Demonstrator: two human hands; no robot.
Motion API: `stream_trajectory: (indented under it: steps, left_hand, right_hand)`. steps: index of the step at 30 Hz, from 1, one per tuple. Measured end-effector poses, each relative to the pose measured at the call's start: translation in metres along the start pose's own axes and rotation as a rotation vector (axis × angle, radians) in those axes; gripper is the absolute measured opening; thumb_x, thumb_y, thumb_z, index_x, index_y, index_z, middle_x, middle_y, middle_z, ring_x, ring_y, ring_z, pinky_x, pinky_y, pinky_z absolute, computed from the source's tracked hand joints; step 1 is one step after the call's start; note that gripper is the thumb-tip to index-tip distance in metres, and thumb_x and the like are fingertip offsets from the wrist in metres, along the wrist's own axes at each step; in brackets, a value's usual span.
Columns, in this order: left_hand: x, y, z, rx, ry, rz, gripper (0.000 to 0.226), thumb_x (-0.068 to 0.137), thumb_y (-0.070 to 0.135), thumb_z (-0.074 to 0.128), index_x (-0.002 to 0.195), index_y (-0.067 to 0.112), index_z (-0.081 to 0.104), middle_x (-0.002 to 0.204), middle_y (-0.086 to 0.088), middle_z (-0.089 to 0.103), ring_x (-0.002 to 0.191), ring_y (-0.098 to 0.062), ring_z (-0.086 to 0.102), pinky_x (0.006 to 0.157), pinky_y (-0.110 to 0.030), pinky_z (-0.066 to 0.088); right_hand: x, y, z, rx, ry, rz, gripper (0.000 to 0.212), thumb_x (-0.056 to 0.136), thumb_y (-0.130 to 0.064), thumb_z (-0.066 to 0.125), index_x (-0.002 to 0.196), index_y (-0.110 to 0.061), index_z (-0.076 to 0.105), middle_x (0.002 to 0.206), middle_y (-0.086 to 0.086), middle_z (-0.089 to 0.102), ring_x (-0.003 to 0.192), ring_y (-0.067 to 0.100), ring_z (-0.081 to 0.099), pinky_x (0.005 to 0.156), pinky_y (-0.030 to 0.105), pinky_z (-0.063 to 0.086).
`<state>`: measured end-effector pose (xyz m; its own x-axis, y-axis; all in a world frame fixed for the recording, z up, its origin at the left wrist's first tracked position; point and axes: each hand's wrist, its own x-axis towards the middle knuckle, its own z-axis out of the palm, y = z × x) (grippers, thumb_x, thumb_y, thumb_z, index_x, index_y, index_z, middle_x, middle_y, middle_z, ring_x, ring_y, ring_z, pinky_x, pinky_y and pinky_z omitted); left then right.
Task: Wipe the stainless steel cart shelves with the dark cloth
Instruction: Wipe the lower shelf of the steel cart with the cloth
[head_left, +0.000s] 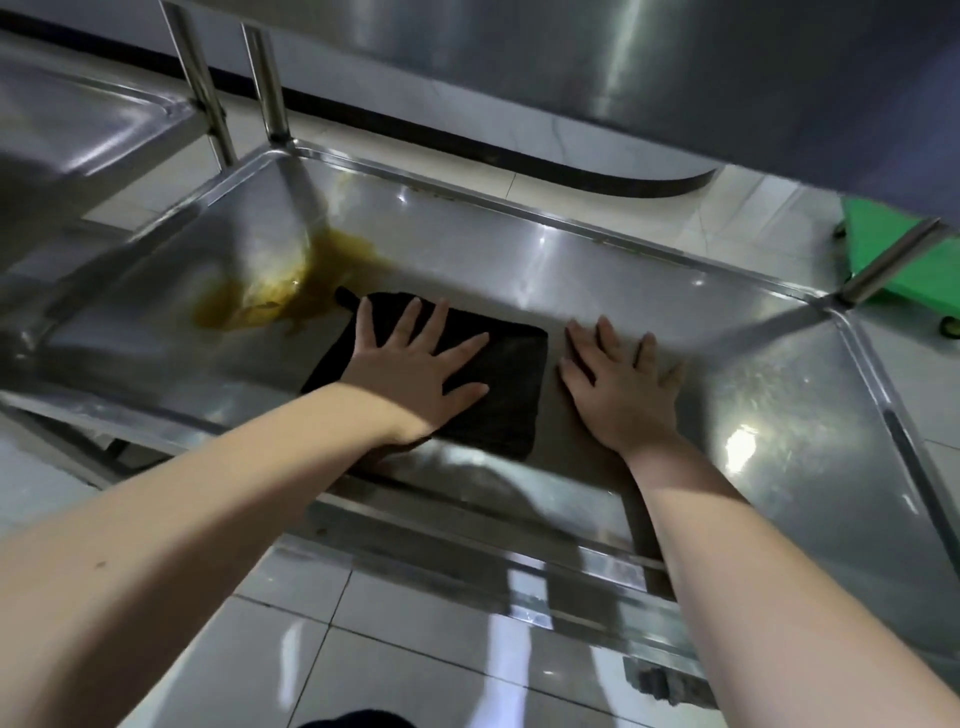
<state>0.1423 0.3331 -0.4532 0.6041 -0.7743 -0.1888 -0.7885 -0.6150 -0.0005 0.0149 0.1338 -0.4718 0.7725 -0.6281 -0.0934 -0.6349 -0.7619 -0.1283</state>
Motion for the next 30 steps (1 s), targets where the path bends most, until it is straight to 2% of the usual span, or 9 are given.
stream_trajectory:
  steps: [2,4,6,15,19,24,30]
  left_hand:
    - [-0.006,0.014,-0.001,-0.062,-0.018,-0.035,0.062,0.091,0.072,0.002,0.147,0.055,-0.018,0.163,-0.008,-0.021,0.149,-0.033,-0.019,0.114,-0.064,-0.012]
    - [-0.001,0.028,0.004,-0.090,-0.013,-0.083,0.063,0.084,0.079,-0.001,0.141,0.062,-0.022,0.161,-0.011,-0.025,0.147,-0.040,-0.022,0.111,-0.069,-0.012]
    - [0.013,0.032,0.006,-0.073,0.014,-0.116,0.066,0.079,0.086,0.000,0.140,0.066,-0.019,0.161,-0.011,-0.025,0.145,-0.045,-0.022,0.107,-0.075,-0.012]
    - [0.148,0.030,-0.023,-0.051,0.071,-0.069,0.069,0.082,0.087,0.010,0.146,0.064,-0.001,0.165,-0.009,-0.011,0.147,-0.044,-0.013,0.106,-0.078,-0.005]
    - [0.169,0.037,-0.032,-0.068,0.082,-0.034,0.070,0.082,0.088,0.013,0.147,0.062,0.003,0.166,-0.002,-0.010,0.148,-0.045,-0.011,0.106,-0.078,-0.005]
    - [0.128,0.029,-0.020,-0.075,0.045,0.014,0.070,0.082,0.087,0.012,0.147,0.062,-0.001,0.165,0.006,-0.013,0.147,-0.043,-0.017,0.105,-0.079,-0.006]
    - [0.004,0.029,0.007,-0.049,-0.005,0.029,0.066,0.080,0.087,0.009,0.140,0.067,-0.012,0.162,0.009,-0.023,0.147,-0.041,-0.020,0.107,-0.076,-0.007]
  right_hand:
    - [-0.001,-0.001,0.000,0.002,-0.010,0.001,0.055,0.099,-0.062,0.020,0.152,-0.052,0.005,0.165,-0.014,-0.005,0.150,0.039,-0.008,0.114,0.067,-0.007]
    - [-0.002,-0.002,0.002,-0.001,-0.003,0.008,0.056,0.099,-0.063,0.020,0.152,-0.053,0.004,0.165,-0.014,-0.005,0.150,0.039,-0.008,0.114,0.066,-0.007]
    - [-0.002,-0.002,0.004,-0.015,0.013,0.008,0.056,0.099,-0.062,0.020,0.152,-0.053,0.004,0.165,-0.014,-0.004,0.150,0.039,-0.007,0.114,0.067,-0.006]
    - [0.002,-0.001,0.011,-0.094,0.033,0.006,0.057,0.099,-0.063,0.015,0.152,-0.053,-0.003,0.165,-0.014,-0.008,0.150,0.038,-0.008,0.113,0.068,-0.004]
    - [0.005,0.001,0.009,-0.086,0.048,0.015,0.057,0.099,-0.063,0.016,0.151,-0.053,-0.003,0.165,-0.014,-0.006,0.151,0.036,-0.007,0.113,0.068,-0.005]
    - [0.006,0.002,0.007,-0.033,0.034,0.034,0.058,0.098,-0.066,0.017,0.152,-0.054,0.000,0.164,-0.017,-0.005,0.151,0.035,-0.008,0.113,0.067,-0.006]
    - [0.002,0.001,0.007,0.019,0.042,0.031,0.055,0.100,-0.063,0.019,0.152,-0.053,0.007,0.165,-0.016,-0.002,0.150,0.037,-0.005,0.113,0.068,-0.007]
